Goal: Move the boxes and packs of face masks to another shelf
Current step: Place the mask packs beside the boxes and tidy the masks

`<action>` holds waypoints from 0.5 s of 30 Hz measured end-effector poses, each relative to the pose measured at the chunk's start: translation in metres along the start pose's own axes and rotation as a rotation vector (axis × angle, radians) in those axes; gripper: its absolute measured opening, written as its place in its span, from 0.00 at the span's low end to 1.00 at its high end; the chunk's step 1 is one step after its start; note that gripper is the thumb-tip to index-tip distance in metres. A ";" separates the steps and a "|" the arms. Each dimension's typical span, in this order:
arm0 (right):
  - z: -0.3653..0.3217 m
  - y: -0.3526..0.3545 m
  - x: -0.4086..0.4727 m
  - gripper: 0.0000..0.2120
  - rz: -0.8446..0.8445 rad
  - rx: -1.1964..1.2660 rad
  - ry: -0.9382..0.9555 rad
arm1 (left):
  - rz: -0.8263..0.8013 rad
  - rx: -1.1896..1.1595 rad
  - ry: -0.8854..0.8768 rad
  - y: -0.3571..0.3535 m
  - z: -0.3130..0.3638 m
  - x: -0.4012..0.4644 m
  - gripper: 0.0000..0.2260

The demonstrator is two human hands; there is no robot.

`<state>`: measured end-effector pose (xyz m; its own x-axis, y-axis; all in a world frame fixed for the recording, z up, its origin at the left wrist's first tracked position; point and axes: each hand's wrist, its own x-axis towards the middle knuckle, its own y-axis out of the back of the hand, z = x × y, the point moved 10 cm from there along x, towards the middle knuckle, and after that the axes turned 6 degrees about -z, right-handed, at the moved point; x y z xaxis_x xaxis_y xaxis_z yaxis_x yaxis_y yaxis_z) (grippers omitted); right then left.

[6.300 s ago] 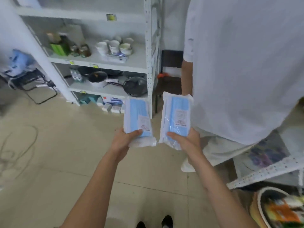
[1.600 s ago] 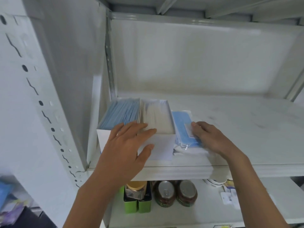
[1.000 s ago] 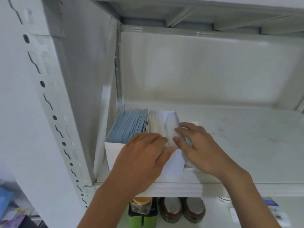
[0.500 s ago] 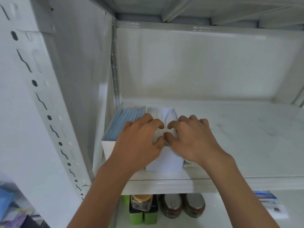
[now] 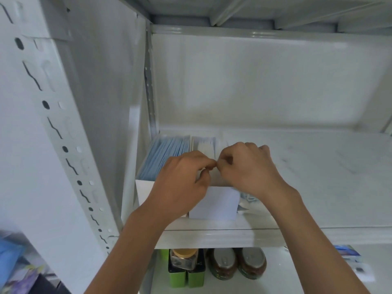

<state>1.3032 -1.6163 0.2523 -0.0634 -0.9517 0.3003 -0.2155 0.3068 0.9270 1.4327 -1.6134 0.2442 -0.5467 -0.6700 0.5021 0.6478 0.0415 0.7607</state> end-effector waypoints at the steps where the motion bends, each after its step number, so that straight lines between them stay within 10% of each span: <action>1: -0.003 -0.006 0.000 0.13 -0.059 0.014 0.023 | 0.042 -0.015 -0.004 0.004 0.000 0.000 0.11; 15: -0.004 -0.002 -0.016 0.22 0.101 -0.231 0.005 | -0.034 0.286 0.031 0.001 -0.008 0.008 0.07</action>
<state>1.3087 -1.6017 0.2468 -0.0686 -0.9164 0.3943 0.0205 0.3939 0.9189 1.4335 -1.6245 0.2453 -0.5465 -0.6967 0.4647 0.4508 0.2228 0.8644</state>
